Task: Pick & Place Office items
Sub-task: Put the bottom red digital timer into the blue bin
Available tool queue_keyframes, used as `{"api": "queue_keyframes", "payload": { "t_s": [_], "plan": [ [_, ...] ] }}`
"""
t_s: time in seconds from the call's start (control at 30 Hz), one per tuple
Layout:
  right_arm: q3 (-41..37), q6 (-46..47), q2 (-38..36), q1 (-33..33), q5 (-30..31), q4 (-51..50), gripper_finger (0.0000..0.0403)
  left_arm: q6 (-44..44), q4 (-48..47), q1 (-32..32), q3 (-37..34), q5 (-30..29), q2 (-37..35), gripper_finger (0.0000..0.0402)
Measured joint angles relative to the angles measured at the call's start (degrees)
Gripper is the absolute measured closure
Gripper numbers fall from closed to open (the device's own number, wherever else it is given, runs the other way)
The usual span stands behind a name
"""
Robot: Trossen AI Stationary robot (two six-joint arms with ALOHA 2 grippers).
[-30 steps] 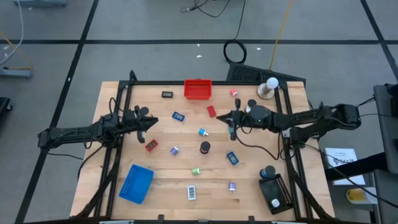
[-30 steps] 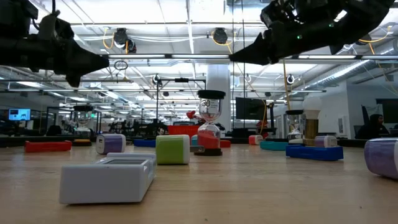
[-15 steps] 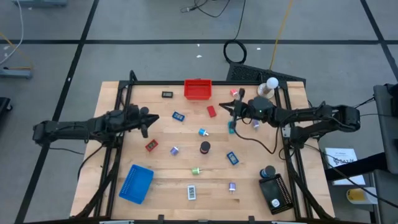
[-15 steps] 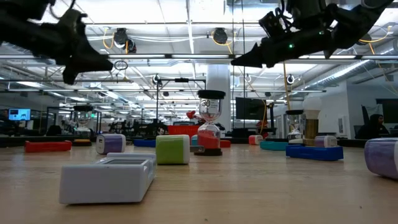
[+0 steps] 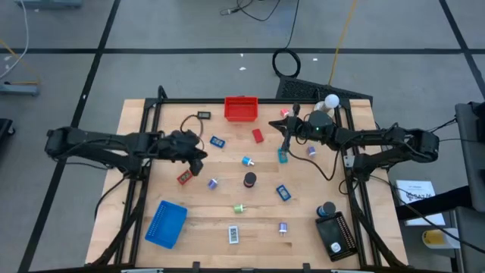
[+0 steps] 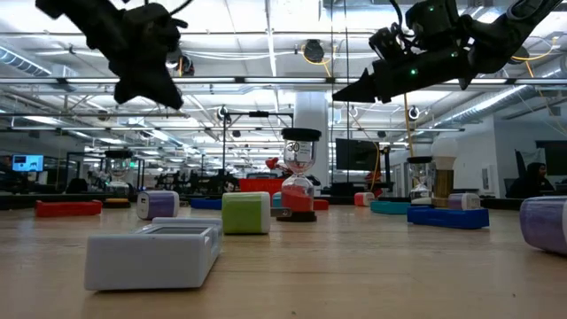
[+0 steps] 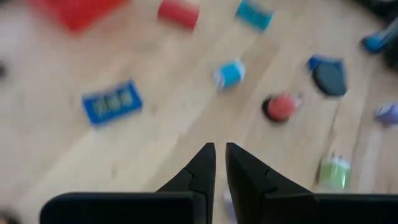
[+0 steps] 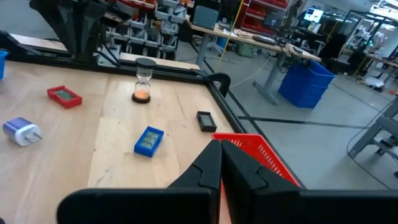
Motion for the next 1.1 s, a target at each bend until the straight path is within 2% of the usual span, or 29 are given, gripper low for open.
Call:
{"api": "queue_keyframes", "payload": {
  "t_s": [0.27,0.43,0.53,0.6,0.77,0.9,1.1],
  "plan": [
    [-0.01,0.22,0.0,0.1,0.01,-0.18,0.0403,-9.88,-14.88,-1.51,5.62,10.1,8.24,0.0355],
    [0.0,2.96,0.25,0.11,-2.94,-1.74,0.0403,-14.06,-20.38,-2.29,5.87,13.91,12.14,0.0301],
    [0.0,3.92,1.39,0.11,-8.05,-2.12,0.0403,-16.2,-23.13,-2.54,5.87,13.91,13.88,0.0247],
    [0.0,4.67,2.16,0.16,-11.5,-0.61,0.0403,-16.81,-24.98,-2.92,5.87,11.51,14.77,0.0208],
    [0.0,5.34,2.89,1.57,-12.58,0.69,0.0403,-17.42,-25.07,-4.75,5.15,7.3,15.49,0.0133],
    [0.01,4.18,2.86,3.33,-12.52,0.88,0.0403,-17.78,-24.89,-6.28,1.96,6.5,15.37,0.0109],
    [0.02,2.49,2.86,5.06,-12.49,2.0,0.0403,-17.45,-20.08,-8.36,-3.15,6.6,15.36,0.012]
  ]
}}
